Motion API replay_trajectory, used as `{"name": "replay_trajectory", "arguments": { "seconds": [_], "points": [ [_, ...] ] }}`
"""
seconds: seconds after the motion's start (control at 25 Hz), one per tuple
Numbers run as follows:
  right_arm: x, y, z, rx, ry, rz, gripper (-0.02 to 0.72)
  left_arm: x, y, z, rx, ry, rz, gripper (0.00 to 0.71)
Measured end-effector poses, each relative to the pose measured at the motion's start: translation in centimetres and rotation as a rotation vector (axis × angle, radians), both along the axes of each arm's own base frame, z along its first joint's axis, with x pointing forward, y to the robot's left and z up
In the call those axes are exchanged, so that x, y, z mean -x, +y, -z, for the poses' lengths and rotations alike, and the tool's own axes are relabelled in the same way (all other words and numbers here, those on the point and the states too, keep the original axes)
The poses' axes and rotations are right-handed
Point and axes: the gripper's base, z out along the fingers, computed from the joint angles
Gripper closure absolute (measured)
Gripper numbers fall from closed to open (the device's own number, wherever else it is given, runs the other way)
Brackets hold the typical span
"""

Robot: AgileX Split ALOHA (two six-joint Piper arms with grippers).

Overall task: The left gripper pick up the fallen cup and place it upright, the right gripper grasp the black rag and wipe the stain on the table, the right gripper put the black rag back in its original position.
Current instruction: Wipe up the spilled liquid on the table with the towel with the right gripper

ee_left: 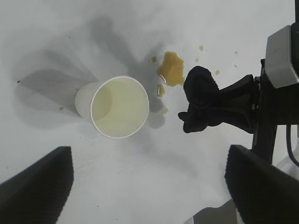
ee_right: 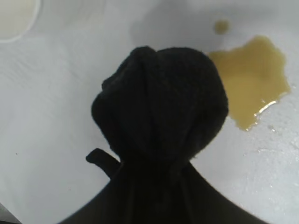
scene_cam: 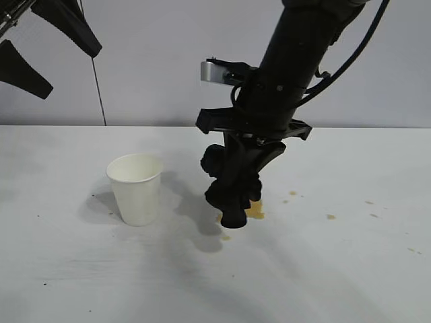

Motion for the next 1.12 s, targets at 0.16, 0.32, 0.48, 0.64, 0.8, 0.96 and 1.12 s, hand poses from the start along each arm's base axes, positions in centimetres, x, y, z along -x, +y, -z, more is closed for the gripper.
{"name": "replay_trajectory", "arguments": {
  "seconds": [0.16, 0.32, 0.48, 0.64, 0.8, 0.96, 1.12],
  "points": [
    [-0.2, 0.1, 1.4, 0.023, 0.024, 0.013, 0.591, 0.0, 0.0, 0.0, 0.0, 0.002, 0.001, 0.074],
    [-0.5, 0.2, 3.1, 0.033, 0.041, 0.021, 0.591, 0.0, 0.0, 0.0, 0.0, 0.002, 0.002, 0.074],
    [-0.5, 0.7, 4.3, 0.033, 0.057, 0.022, 0.591, 0.0, 0.0, 0.0, 0.0, 0.003, 0.002, 0.074],
    [-0.3, 1.5, 5.5, 0.031, 0.076, 0.017, 0.591, 0.0, 0.0, 0.0, 0.0, 0.003, 0.003, 0.074],
    [-0.6, 1.5, 5.7, 0.026, 0.055, 0.033, 0.591, 0.0, 0.0, 0.0, 0.0, 0.003, 0.004, 0.074],
    [-0.9, 1.6, 5.8, 0.018, 0.033, 0.076, 0.591, 0.0, 0.0, 0.0, 0.0, 0.003, 0.004, 0.074],
    [-1.5, 1.6, 5.9, 0.009, -0.01, 0.122, 0.591, 0.0, 0.0, 0.0, 0.0, 0.003, 0.004, 0.074]
  ]
}}
